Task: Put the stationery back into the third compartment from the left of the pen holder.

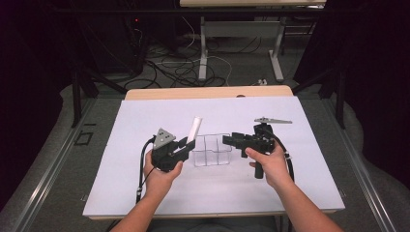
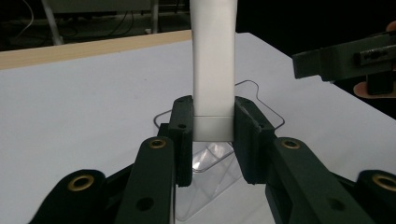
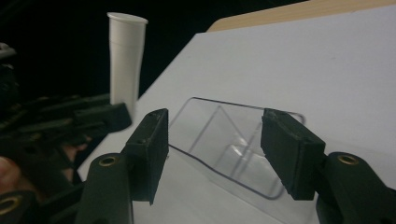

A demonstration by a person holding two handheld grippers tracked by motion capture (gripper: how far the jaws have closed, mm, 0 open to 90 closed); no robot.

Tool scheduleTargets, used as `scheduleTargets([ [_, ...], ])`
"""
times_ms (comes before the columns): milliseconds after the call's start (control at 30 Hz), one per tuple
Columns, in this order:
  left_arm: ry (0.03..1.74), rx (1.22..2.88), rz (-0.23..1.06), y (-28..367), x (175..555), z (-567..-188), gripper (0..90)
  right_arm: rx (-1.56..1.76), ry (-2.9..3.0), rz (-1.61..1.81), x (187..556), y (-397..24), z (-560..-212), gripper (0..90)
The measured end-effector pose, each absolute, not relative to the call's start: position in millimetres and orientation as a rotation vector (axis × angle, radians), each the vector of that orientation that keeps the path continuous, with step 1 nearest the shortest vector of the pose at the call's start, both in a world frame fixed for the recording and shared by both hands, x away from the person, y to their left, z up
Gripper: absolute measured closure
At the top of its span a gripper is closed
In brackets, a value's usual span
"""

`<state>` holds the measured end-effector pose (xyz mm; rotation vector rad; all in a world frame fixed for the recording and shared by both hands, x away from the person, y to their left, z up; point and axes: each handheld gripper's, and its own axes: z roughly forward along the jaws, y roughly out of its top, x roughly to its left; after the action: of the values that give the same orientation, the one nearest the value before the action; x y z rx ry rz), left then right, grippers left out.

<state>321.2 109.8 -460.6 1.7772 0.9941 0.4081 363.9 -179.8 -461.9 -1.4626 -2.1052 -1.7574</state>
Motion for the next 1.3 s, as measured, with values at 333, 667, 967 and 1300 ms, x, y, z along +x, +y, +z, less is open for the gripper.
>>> scheduleTargets([
  [333, 0.949, 1.836, 0.39, 90.4, 310.7, -470.3, 70.8, -1.477, -2.016, -1.731, 357.9, -164.8, -470.7, 41.2],
  [667, 0.924, 1.864, 0.363, 76.8, 304.3, -479.2, 70.9, -1.451, -1.989, -1.709, 352.3, -157.9, -474.4, 44.1],
  [967, 0.887, 1.891, 0.346, 65.2, 298.6, -483.7, 70.8, -1.456, -1.945, -1.682, 351.3, -155.5, -478.3, 48.0],
  [1300, 0.86, 1.904, 0.346, 60.6, 295.8, -485.5, 70.8, -1.44, -1.917, -1.667, 349.9, -150.5, -482.3, 54.7],
])
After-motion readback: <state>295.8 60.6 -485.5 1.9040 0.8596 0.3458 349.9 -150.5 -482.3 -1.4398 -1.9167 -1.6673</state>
